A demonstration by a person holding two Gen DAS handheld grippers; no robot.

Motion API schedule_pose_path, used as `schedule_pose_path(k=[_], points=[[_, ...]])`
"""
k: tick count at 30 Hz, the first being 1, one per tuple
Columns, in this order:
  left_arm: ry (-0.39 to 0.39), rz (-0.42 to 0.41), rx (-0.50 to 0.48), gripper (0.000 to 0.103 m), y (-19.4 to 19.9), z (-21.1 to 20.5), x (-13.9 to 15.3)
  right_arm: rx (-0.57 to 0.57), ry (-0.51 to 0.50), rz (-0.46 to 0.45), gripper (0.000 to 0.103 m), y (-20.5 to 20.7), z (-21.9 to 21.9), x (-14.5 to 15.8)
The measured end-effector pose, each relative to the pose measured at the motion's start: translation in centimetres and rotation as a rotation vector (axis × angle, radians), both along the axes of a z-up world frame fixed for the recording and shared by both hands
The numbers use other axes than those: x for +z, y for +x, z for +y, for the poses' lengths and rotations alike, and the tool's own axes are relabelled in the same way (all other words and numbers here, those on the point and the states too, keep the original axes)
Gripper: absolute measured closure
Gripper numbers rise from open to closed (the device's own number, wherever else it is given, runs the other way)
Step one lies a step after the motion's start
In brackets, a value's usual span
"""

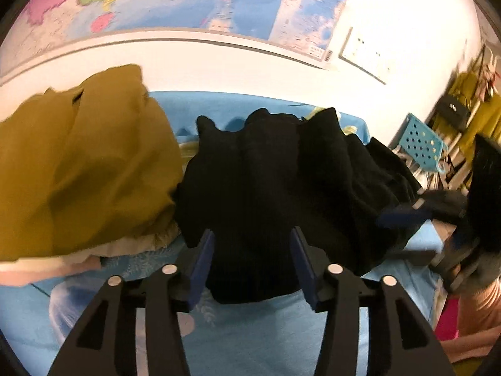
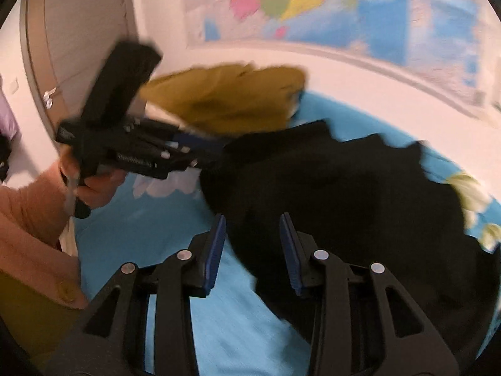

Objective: Fold large clothes

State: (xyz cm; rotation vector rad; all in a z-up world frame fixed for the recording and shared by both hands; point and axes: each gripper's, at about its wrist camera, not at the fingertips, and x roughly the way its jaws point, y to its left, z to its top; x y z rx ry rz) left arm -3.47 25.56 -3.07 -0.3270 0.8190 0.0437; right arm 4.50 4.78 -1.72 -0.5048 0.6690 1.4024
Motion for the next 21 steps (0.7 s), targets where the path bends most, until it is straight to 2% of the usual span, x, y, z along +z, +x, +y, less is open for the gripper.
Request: schedule_pose_path(k=[5, 7, 8, 11, 13, 15, 16, 18, 21], points=[[-0.051, 0.001, 0.051, 0.043, -1.7, 1.7, -0.8, -0.004, -0.102, -0.026, 0.069, -0.2, 5.1, -4.3], [-0.068, -0.002, 0.055, 0.041, -2.4, 2.2, -1.0, -0.011, -0.093, 0.003, 0.081, 0.2, 5.8, -4.3], [-0.073, -0.001, 0.055, 0.041, -2.6, 2.4, -1.2, 0.0, -0.08, 0.023, 0.095, 0.2, 5.9, -3.9], [-0.077, -0.009, 0.055, 0.041, -2.9, 3.1, -1.3, -0.004, -0.038, 0.013, 0.098, 0.2, 5.6, -1.8], [-0.097, -0.033, 0.042, 0.041, -3.3, 3.4, -0.9, 0.003, 0.034, 0.031, 0.101, -0.5, 5.6, 0.6], [-0.103, -0.065, 0.041, 0.041, -3.6, 3.9, -0.5, 0.026, 0.1, -0.003, 0.101, -1.3, 6.0, 2.4], [-0.1, -0.081, 0.04, 0.039, -3.6, 4.0, -0.2, 0.012, 0.103, -0.001, 0.101, -1.0, 6.5, 2.4], [-0.104, -0.096, 0.04, 0.036, -3.7, 4.3, 0.0, -0.013, 0.06, 0.112, 0.101, 0.6, 7.8, 0.5], [-0.086, -0.091, 0.027, 0.035, -3.4, 4.2, -0.1, -0.009, -0.003, 0.121, 0.101, 0.3, 9.1, -2.5]])
